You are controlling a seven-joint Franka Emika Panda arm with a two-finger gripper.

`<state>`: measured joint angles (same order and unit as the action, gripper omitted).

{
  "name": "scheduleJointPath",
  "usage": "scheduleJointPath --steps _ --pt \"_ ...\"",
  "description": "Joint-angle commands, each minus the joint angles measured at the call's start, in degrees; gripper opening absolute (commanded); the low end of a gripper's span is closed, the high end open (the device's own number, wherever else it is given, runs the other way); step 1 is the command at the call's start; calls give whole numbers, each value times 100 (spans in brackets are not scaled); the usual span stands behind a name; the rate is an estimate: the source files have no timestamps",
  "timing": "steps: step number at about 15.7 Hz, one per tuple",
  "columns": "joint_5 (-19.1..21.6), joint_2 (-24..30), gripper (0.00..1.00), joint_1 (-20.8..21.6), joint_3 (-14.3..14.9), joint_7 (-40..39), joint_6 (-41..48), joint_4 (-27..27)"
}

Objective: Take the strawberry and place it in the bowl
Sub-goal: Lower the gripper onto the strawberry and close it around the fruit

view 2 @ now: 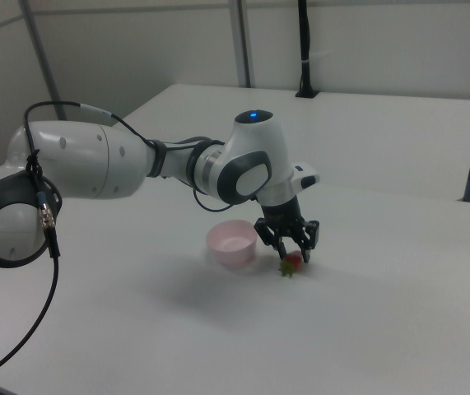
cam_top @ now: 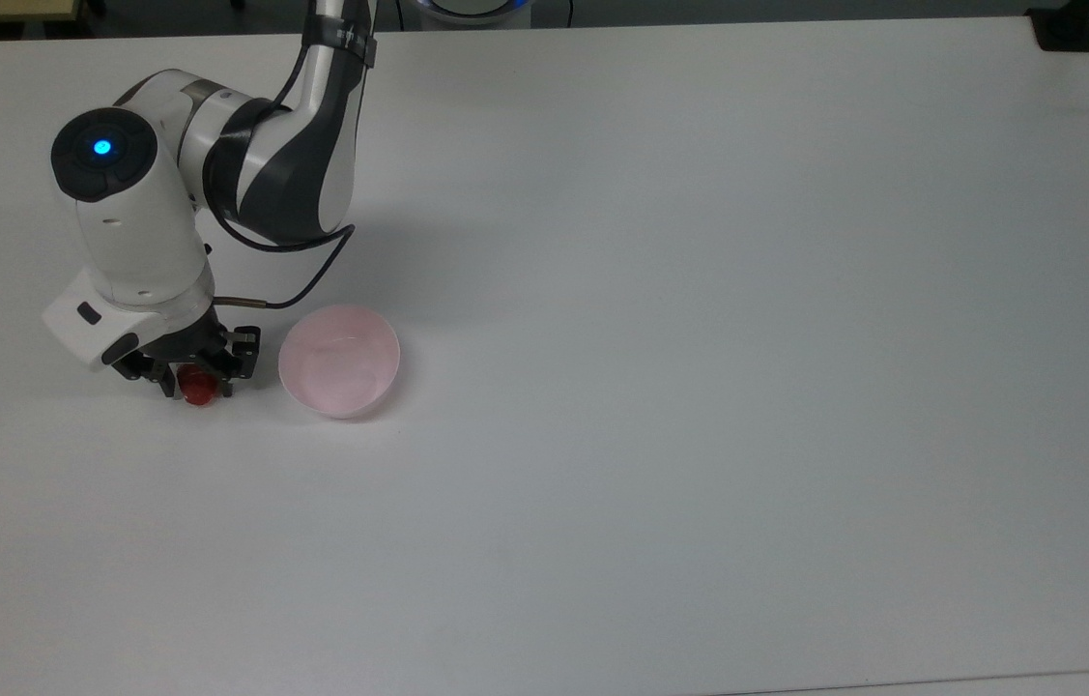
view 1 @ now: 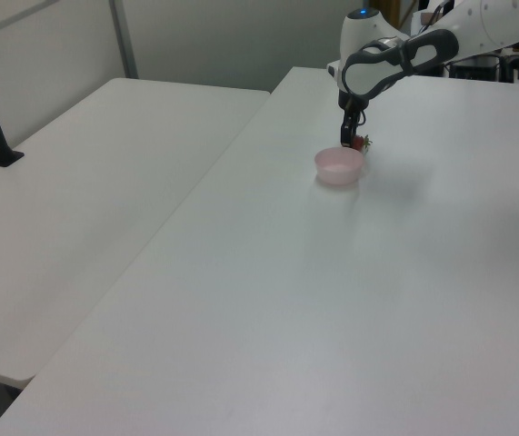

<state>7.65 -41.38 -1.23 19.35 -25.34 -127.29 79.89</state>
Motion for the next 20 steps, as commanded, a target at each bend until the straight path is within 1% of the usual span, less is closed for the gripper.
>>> scheduleJointPath --steps 1,4,5,6,7,9,10,11,12,13,14,15,16,17,20 --pt "210 165 50 79 104 -112 -24 -9" --pt "210 210 49 79 113 -112 -15 -9" --pt "201 210 52 87 122 -129 -15 -9" --pt "184 210 62 87 156 -129 2 0" --pt "158 210 67 96 174 -138 107 52" --pt "149 201 71 158 183 -147 187 132" --pt "157 201 80 167 192 -103 187 141" --pt "157 201 84 167 192 -103 187 193" --pt "157 201 85 175 192 -103 187 272" --pt "157 192 84 175 192 -94 187 307" --pt "166 192 74 175 192 -94 187 308" --pt "192 192 57 175 192 -68 187 308" --pt "193 192 47 175 192 -7 187 299" --pt "193 183 39 175 192 11 178 299" --pt "193 183 33 167 192 11 160 299"
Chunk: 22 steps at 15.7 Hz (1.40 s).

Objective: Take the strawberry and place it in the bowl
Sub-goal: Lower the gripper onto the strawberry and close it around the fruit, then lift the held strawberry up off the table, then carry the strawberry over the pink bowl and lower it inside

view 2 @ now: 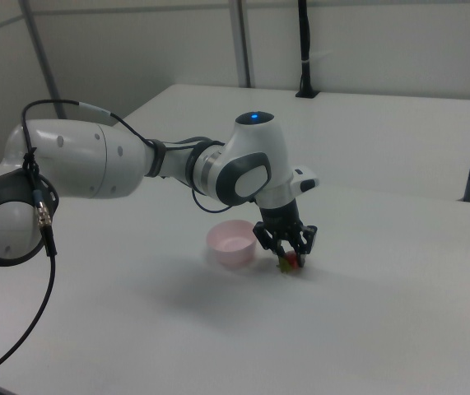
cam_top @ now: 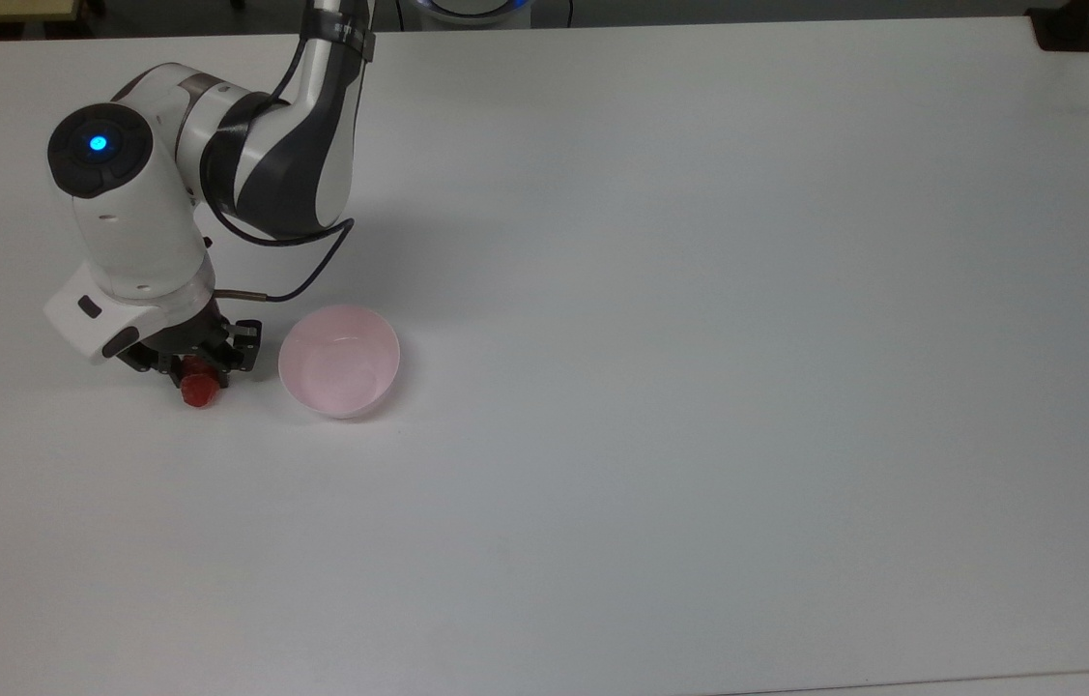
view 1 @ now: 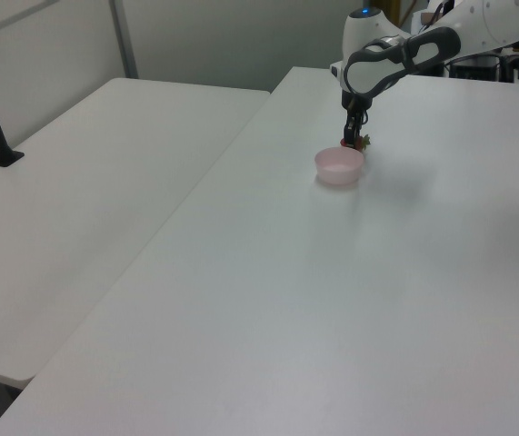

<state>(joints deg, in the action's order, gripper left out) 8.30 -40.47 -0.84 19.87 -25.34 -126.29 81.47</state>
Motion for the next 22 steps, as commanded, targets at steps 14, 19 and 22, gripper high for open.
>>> scheduleJointPath --steps 14,19,22 --pt "515 627 35 32 254 11 34 -122" --pt "576 987 36 373 246 90 104 -70" --pt "515 1269 38 716 246 178 533 202"
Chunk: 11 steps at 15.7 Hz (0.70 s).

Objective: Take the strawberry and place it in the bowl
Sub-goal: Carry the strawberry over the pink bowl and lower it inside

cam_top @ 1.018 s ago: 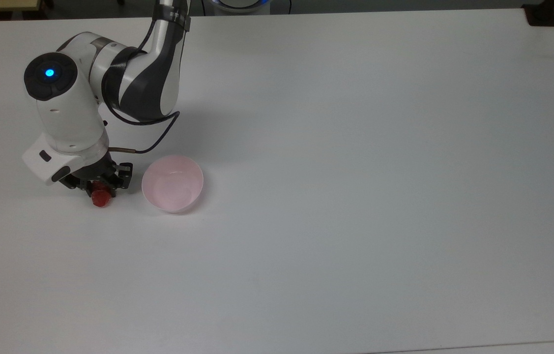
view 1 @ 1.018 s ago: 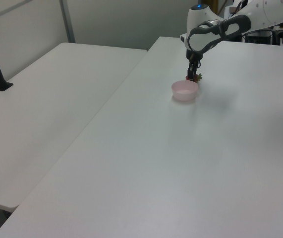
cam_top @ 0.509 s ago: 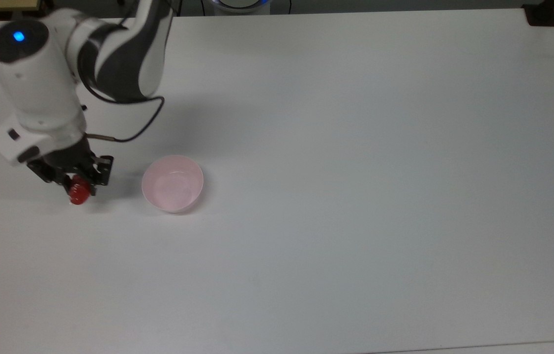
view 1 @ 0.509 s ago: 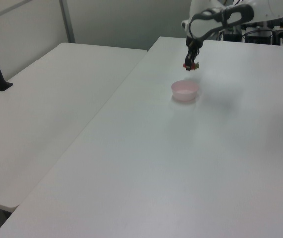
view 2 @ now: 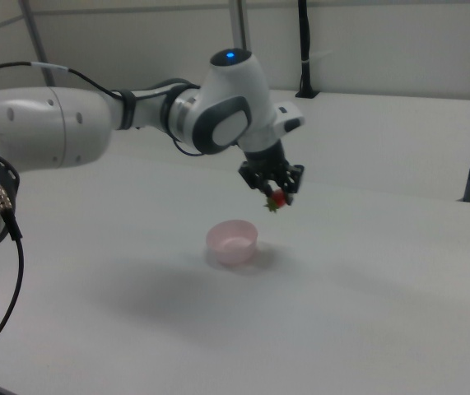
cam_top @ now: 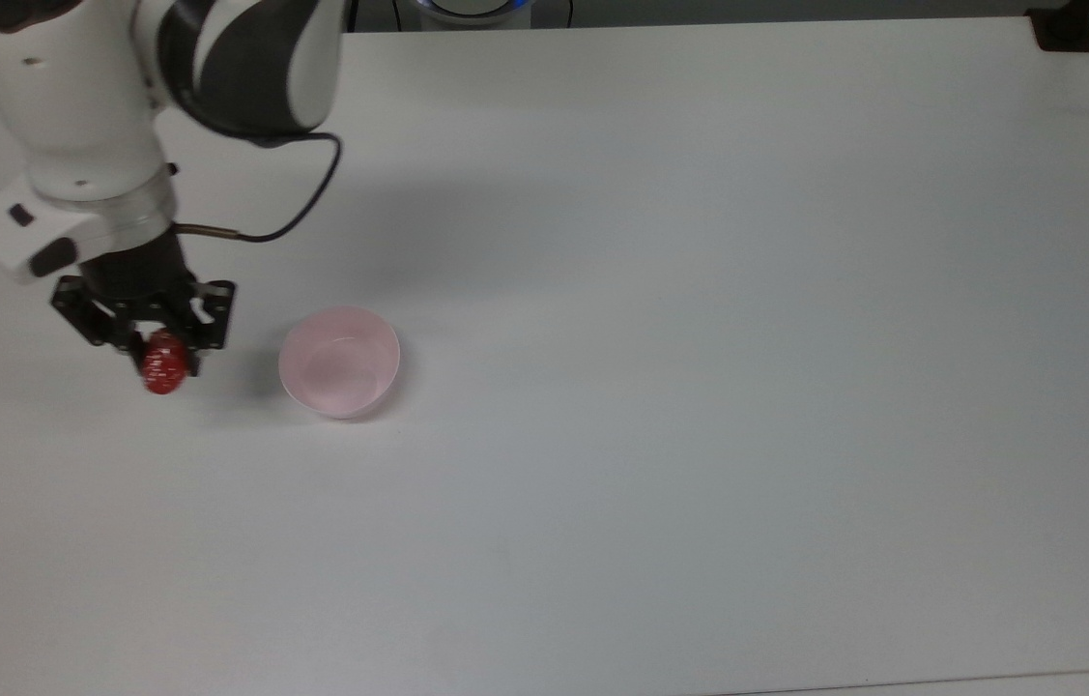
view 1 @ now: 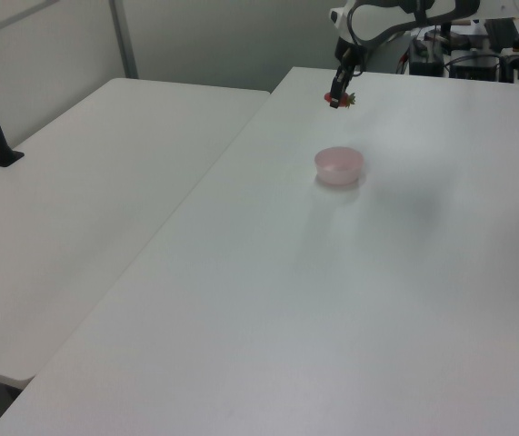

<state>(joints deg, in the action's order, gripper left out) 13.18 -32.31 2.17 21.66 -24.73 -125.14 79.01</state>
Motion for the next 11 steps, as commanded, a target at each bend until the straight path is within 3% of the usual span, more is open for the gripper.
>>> scheduleJointPath --steps 1,7,9,10,11 --pt "27 514 39 529 66 117 560 527" --pt "-70 471 49 846 66 117 666 809" --pt "-210 427 67 890 58 126 658 870" --pt "-237 401 89 951 58 126 658 914" --pt "-246 401 100 961 58 126 658 941"
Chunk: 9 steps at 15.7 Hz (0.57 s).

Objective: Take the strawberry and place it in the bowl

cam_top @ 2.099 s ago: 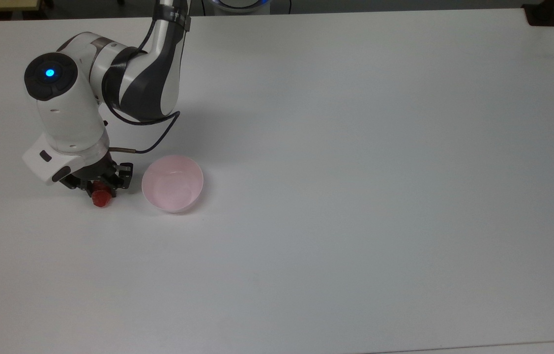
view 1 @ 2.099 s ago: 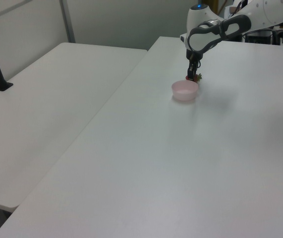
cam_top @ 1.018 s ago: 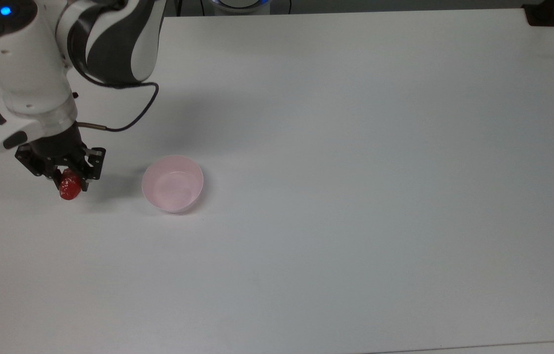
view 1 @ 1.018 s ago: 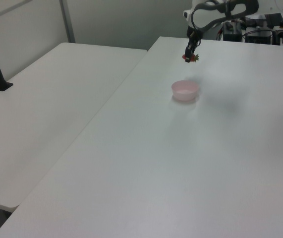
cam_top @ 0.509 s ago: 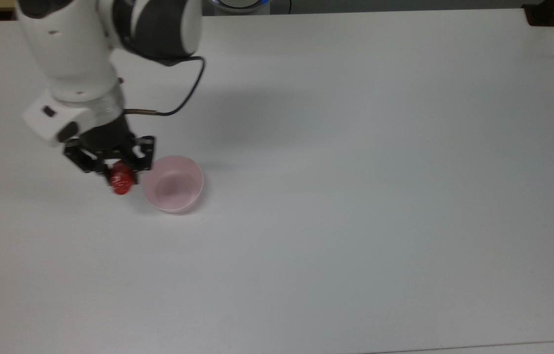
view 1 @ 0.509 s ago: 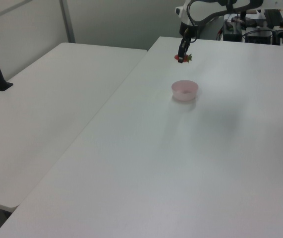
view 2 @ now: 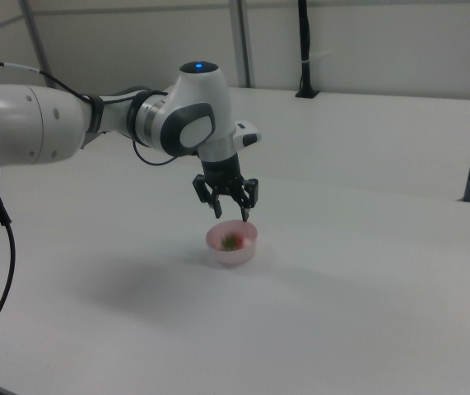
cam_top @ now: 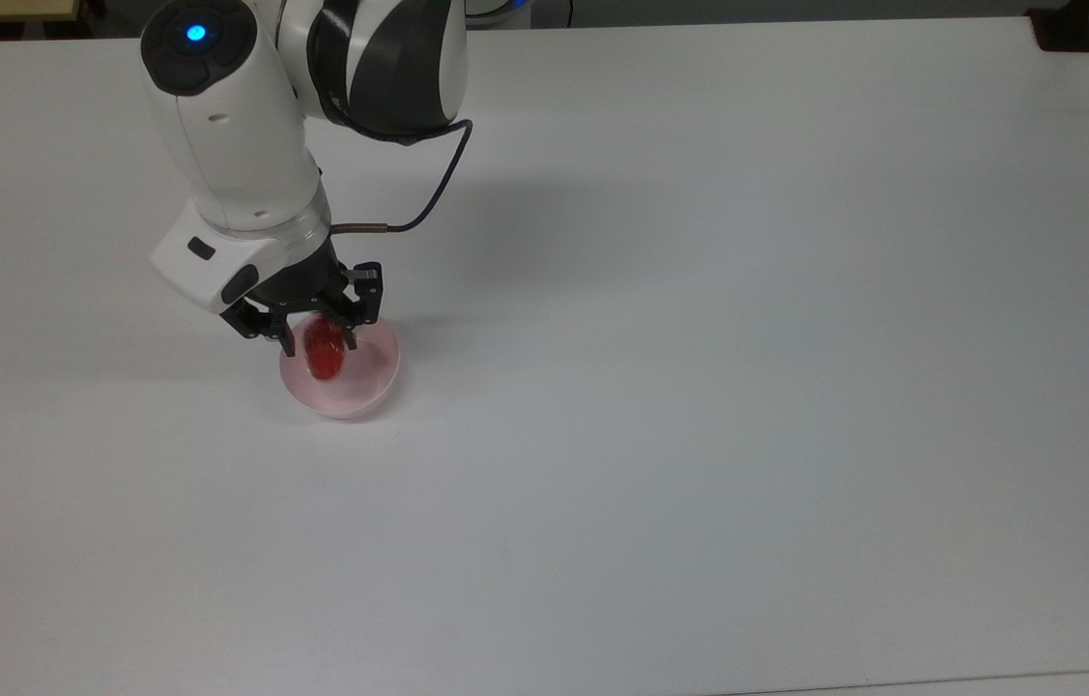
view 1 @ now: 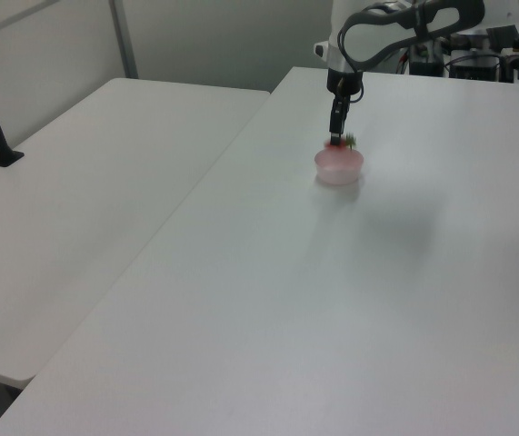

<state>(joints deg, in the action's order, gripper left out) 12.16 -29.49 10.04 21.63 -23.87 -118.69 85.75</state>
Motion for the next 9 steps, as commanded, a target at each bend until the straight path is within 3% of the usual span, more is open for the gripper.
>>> scheduleJointPath --steps 1,5,7,9 --pt "-188 119 100 183 60 40 13 293" --pt "-302 259 100 200 17 749 48 267" --pt "-748 653 100 148 -115 1400 292 293" --pt "-1109 1136 100 17 -448 1727 967 293"
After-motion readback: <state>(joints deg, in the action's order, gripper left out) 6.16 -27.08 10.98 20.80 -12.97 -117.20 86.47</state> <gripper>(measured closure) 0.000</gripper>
